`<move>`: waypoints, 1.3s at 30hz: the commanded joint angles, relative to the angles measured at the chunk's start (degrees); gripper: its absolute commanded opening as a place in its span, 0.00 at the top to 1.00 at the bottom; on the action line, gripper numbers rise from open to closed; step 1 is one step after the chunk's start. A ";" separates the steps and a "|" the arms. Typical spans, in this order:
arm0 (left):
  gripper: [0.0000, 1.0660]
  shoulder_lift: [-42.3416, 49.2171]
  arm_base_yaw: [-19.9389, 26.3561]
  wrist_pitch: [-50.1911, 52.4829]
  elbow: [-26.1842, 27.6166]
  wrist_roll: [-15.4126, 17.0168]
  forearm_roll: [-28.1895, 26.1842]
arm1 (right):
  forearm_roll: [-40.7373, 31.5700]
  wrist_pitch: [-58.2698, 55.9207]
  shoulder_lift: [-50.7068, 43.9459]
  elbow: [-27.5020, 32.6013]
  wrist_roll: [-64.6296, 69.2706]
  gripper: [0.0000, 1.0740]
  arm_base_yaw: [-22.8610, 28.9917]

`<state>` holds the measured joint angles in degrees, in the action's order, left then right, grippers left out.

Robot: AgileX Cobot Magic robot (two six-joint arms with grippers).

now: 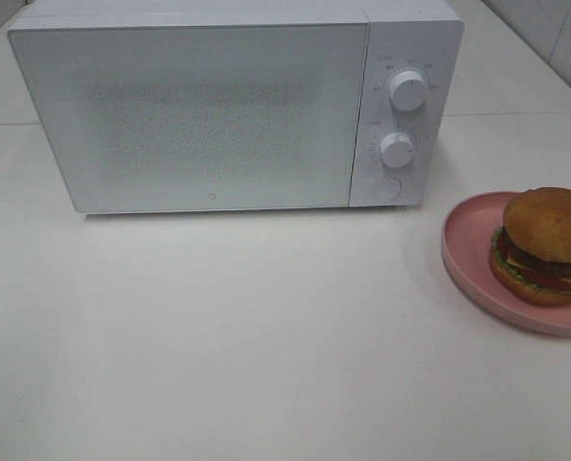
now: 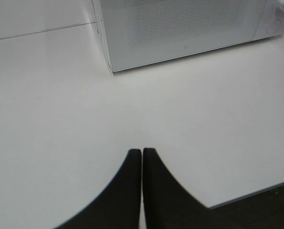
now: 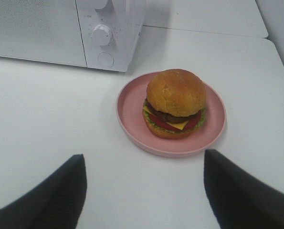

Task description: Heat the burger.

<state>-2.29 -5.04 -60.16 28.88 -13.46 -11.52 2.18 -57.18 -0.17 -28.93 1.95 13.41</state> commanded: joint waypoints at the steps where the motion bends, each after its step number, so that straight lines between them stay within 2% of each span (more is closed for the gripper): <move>1: 1.00 0.17 0.23 0.29 0.00 -0.17 -0.11 | 0.06 0.46 -1.78 -0.06 -0.46 0.41 -0.34; 4: 1.00 0.69 0.92 0.29 0.00 -0.17 -0.11 | 0.06 0.46 -1.78 -0.06 -0.46 0.42 -1.26; 6: 1.00 0.69 3.55 0.34 0.00 -0.17 -0.11 | 0.06 0.46 -1.78 -0.06 -0.52 0.42 -4.87; 7: 1.00 0.69 3.55 0.34 0.00 -0.17 -0.11 | 0.06 0.46 -1.78 -0.06 -0.52 0.42 -4.87; 8: 1.00 0.69 5.50 0.40 0.00 -0.17 -0.11 | 0.06 0.46 -1.78 -0.06 -0.52 0.42 -7.73; 17: 1.00 4.01 6.42 0.40 0.00 -0.17 -0.06 | 0.06 0.46 -1.78 -0.06 -0.52 0.42 -15.01; 39: 1.00 3.90 6.42 0.40 0.00 -0.17 0.74 | 0.06 0.46 -1.78 -0.06 -0.52 0.42 -14.78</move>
<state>0.23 1.32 -60.10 28.88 -13.46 -10.77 2.18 -57.18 -0.17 -28.93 1.95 -1.15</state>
